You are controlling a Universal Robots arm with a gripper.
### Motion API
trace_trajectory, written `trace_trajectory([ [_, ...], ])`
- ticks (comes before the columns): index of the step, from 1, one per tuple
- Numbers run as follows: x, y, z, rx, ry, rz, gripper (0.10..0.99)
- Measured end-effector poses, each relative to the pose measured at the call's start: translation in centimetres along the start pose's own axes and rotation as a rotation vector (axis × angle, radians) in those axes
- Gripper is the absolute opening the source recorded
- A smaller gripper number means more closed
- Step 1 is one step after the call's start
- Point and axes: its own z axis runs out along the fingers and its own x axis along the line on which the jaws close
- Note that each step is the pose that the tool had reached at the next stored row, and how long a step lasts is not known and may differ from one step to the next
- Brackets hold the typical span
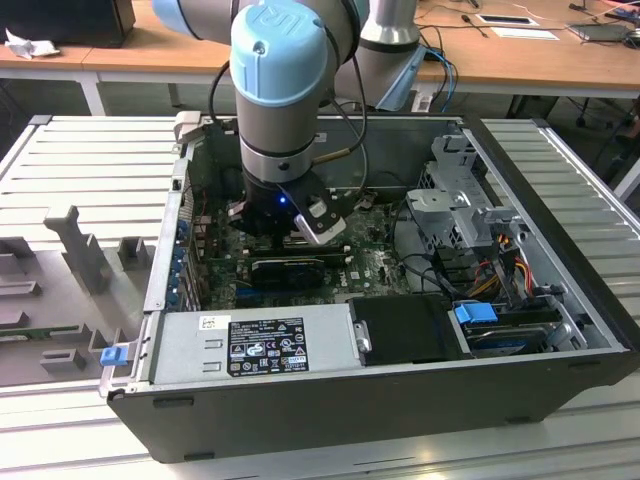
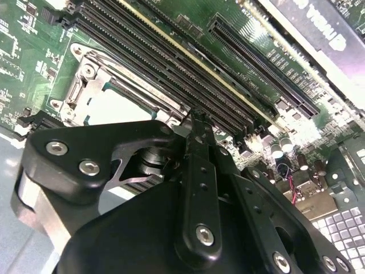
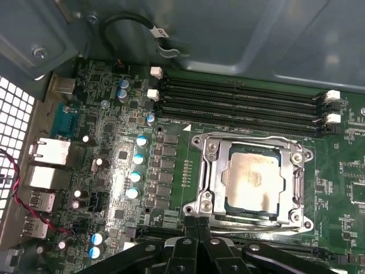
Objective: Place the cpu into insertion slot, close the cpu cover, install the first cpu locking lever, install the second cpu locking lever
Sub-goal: 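Install the second cpu locking lever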
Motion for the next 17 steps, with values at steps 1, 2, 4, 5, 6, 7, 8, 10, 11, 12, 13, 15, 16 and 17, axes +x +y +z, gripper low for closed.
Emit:
trace_trajectory([
  [1,0.0,-0.03,0.05,-0.004,-0.0006,0.0,0.106],
  [2,0.01,-0.15,0.08,-0.012,-0.0015,0.0,0.106],
  [4,0.04,-0.34,0.21,-0.025,-0.0032,0.0,0.106],
  [5,0.06,-0.42,0.22,-0.029,-0.0038,0.0,0.106],
  [6,0.08,-0.6,0.26,-0.037,-0.0048,0.0,0.106],
  [7,0.09,-0.65,0.32,-0.04,-0.0052,0.0,0.106],
  [8,0.1,-0.67,0.39,-0.042,-0.0056,0.0,0.106],
  [10,0.09,-0.71,0.53,-0.045,-0.0058,0.0,0.106],
  [11,0.1,-0.73,0.59,-0.046,-0.0059,0.0,0.106],
  [12,0.1,-0.75,0.68,-0.05,-0.0063,0.0,0.106],
  [13,0.12,-0.75,0.73,-0.057,-0.0072,-0.001,0.106],
  [15,0.16,-0.77,0.8,-0.072,-0.009,-0.001,0.106],
  [16,0.2,-0.78,0.87,-0.078,-0.0097,-0.001,0.106],
  [17,0.21,-0.78,0.9,-0.08,-0.01,-0.001,0.106],
])
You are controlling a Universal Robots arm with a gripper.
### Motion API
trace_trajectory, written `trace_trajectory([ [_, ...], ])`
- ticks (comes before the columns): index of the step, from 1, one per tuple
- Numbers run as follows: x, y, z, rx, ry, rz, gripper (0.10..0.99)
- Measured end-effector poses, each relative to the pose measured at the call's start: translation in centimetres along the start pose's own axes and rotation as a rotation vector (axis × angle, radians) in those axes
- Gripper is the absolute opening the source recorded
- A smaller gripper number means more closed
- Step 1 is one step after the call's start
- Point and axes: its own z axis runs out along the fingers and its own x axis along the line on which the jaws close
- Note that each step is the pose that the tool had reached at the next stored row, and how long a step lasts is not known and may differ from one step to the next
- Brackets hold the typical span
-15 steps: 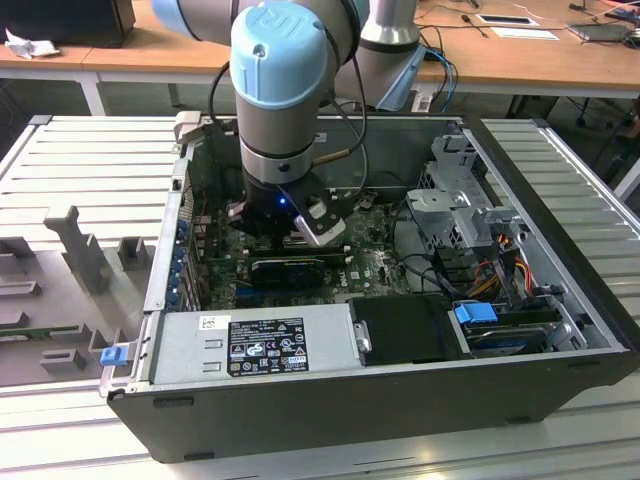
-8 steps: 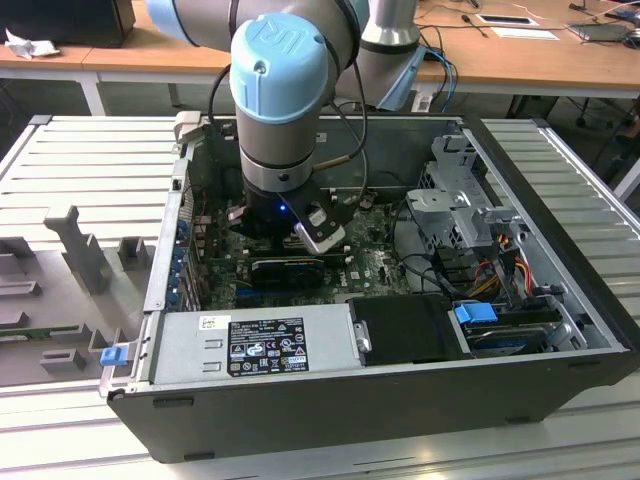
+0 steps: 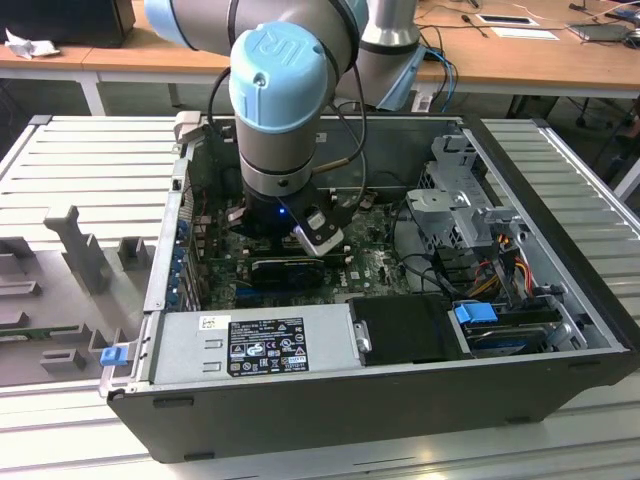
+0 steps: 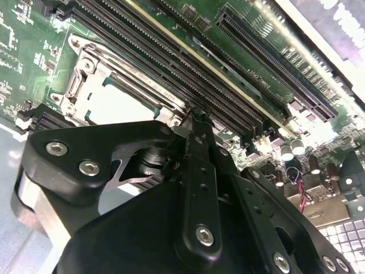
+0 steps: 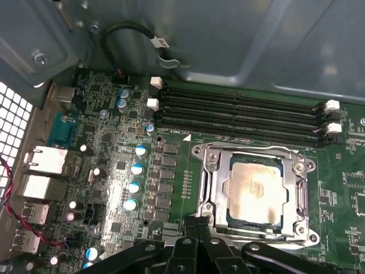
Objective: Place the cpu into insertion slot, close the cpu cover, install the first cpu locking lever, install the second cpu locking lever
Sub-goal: 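Install the second cpu locking lever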
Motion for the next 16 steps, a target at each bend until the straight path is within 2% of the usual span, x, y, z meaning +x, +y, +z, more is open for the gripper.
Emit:
trace_trajectory([
  [8,0.27,-0.09,0.39,-0.023,-0.0029,0.0,0.106],
  [9,0.27,-0.05,0.26,-0.024,-0.0031,0.0,0.106],
  [12,0.24,0.41,-1.02,-0.025,-0.0032,0.0,0.106],
  [16,0.21,0.69,-1.88,-0.025,-0.0032,0.0,0.106],
])
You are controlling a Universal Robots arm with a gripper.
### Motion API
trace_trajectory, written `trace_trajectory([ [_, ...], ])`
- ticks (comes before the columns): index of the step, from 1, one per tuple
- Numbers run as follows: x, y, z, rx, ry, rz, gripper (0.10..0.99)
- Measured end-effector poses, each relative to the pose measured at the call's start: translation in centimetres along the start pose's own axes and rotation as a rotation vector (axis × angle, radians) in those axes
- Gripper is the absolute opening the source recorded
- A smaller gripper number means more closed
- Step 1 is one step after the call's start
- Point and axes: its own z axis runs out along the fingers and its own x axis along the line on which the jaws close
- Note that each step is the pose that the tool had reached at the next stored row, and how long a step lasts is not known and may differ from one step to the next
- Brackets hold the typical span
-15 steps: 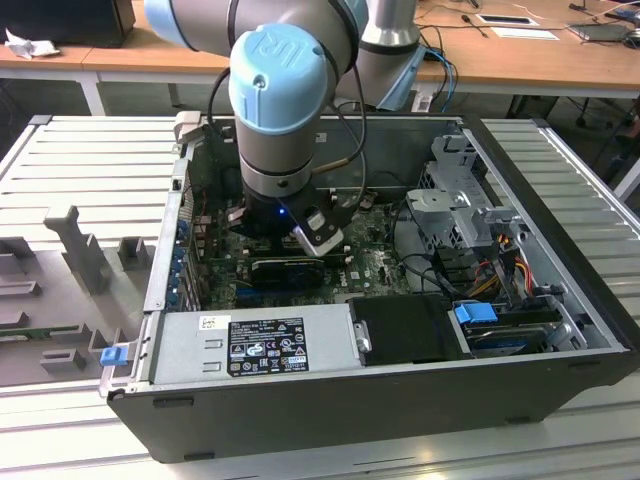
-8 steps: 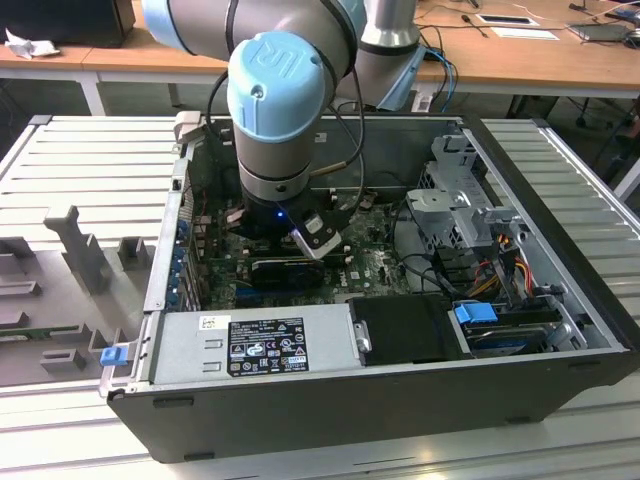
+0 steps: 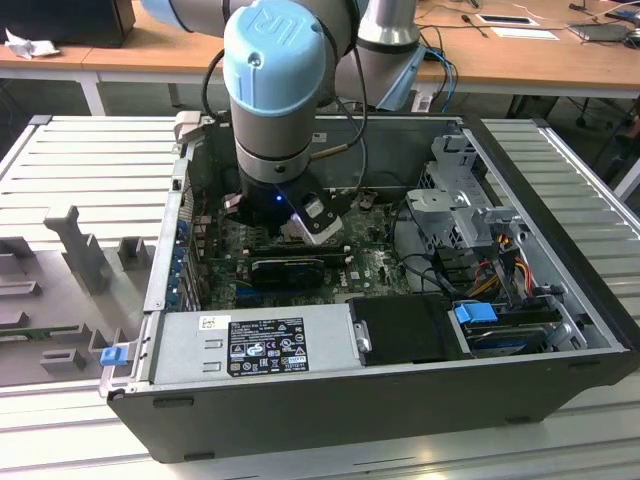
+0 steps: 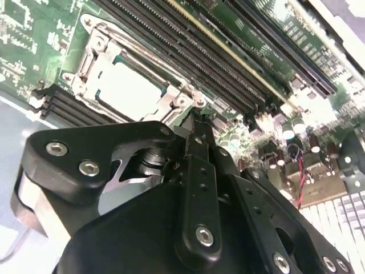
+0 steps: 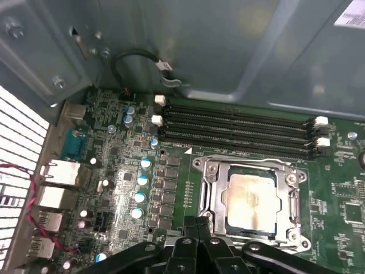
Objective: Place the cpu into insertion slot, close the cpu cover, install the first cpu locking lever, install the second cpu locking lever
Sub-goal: 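Install the second cpu locking lever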
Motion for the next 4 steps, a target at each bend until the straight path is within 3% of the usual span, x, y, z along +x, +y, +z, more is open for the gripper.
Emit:
trace_trajectory([
  [4,-0.02,0.19,-0.54,-0.001,-0.0003,0.0,0.106],
])
